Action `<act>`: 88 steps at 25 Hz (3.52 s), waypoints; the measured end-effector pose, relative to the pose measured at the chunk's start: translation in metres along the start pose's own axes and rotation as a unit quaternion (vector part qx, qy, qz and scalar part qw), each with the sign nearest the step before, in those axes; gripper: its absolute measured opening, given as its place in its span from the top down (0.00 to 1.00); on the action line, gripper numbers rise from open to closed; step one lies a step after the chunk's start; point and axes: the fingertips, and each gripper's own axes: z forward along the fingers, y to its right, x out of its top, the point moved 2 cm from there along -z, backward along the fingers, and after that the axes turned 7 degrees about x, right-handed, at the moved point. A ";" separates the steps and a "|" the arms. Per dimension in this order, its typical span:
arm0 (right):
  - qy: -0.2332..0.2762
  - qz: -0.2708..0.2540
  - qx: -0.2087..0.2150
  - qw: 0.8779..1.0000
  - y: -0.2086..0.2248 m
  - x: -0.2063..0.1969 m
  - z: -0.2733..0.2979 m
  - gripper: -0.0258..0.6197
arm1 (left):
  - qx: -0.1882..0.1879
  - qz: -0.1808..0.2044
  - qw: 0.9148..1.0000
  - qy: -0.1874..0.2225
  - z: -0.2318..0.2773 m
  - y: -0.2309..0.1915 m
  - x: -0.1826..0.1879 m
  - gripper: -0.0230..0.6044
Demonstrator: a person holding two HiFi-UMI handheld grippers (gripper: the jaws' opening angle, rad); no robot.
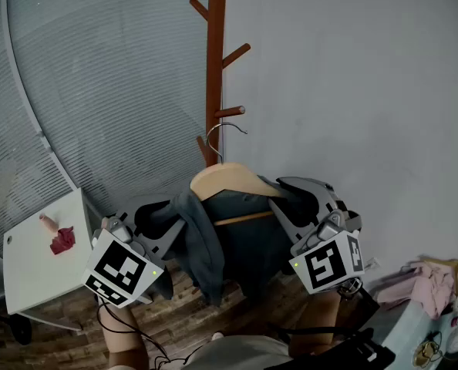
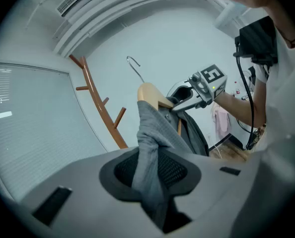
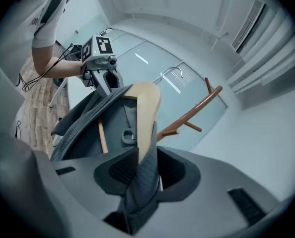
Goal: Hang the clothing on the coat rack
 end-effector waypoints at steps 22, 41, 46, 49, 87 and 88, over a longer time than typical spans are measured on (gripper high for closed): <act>-0.023 -0.007 0.019 1.000 0.000 -0.004 0.009 0.77 | -0.020 -0.022 0.999 -0.014 0.006 -0.004 -0.006 0.82; -0.001 0.004 0.076 0.997 0.038 -0.044 0.044 0.77 | -0.056 -0.060 0.995 -0.048 0.062 -0.022 -0.005 0.82; 0.027 -0.001 0.110 0.994 0.049 -0.061 0.061 0.77 | -0.036 -0.078 0.994 -0.072 0.078 -0.023 -0.006 0.82; 0.047 -0.002 0.133 0.990 0.053 -0.067 0.075 0.77 | -0.018 -0.086 0.992 -0.090 0.083 -0.028 -0.012 0.82; 0.079 0.028 0.213 0.973 0.040 -0.103 0.148 0.77 | -0.017 -0.135 0.979 -0.153 0.113 -0.037 -0.057 0.82; 0.077 0.028 0.214 0.973 0.039 -0.103 0.149 0.77 | -0.018 -0.136 0.979 -0.153 0.114 -0.037 -0.058 0.82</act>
